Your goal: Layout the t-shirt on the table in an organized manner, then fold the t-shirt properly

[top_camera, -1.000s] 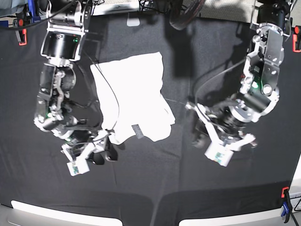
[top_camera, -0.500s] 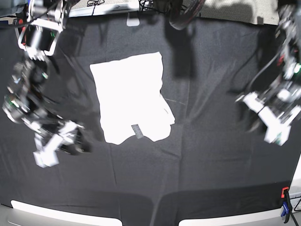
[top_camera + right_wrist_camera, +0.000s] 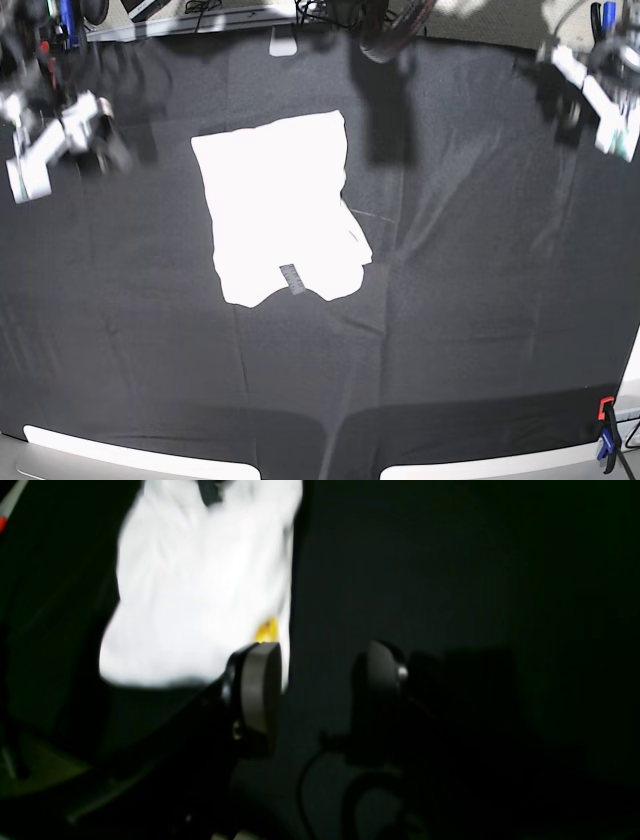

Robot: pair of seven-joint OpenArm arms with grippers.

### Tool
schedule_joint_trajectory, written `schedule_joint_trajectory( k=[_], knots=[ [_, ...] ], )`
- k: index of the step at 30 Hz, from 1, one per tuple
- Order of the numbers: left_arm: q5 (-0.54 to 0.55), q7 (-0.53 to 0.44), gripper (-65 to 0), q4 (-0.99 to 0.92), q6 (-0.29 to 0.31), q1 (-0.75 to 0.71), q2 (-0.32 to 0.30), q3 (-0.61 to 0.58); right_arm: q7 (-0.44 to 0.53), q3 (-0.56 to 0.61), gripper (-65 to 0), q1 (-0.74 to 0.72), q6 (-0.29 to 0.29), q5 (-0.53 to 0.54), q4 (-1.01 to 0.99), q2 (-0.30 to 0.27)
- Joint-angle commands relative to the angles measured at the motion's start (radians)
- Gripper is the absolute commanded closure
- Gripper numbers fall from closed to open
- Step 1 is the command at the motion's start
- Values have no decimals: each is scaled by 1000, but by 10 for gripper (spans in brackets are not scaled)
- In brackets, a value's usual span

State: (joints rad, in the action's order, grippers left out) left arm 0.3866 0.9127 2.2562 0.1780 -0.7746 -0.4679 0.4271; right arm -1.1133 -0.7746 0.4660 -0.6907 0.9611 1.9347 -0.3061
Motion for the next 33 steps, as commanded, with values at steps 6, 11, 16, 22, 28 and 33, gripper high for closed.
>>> schedule_joint_trajectory(
  k=[6, 11, 16, 22, 28, 33],
  knots=[
    [-28, -23, -216, 18, 0, -163, 4, 14, -24, -159, -269, 246, -7, 124, 73, 2],
    [-9, -10, -216, 18, -1, -306, 5, 13, -24, -195, -269, 454, -7, 124, 108, 50],
    [100, 52, -216, 15, 26, -418, 5, 10, -18, -77, -269, 619, -7, 70, 112, 127],
    [123, -75, -216, -150, 153, -434, 8, 10, 174, 201, -269, 642, -7, -264, 53, 140],
    [120, -106, -216, -597, 210, -239, 8, 10, 358, 492, -269, 533, -7, -512, -198, 59],
    [120, -98, -216, -954, 362, -67, 8, 10, 455, 695, -269, 385, -7, -610, -470, -45]
  ],
)
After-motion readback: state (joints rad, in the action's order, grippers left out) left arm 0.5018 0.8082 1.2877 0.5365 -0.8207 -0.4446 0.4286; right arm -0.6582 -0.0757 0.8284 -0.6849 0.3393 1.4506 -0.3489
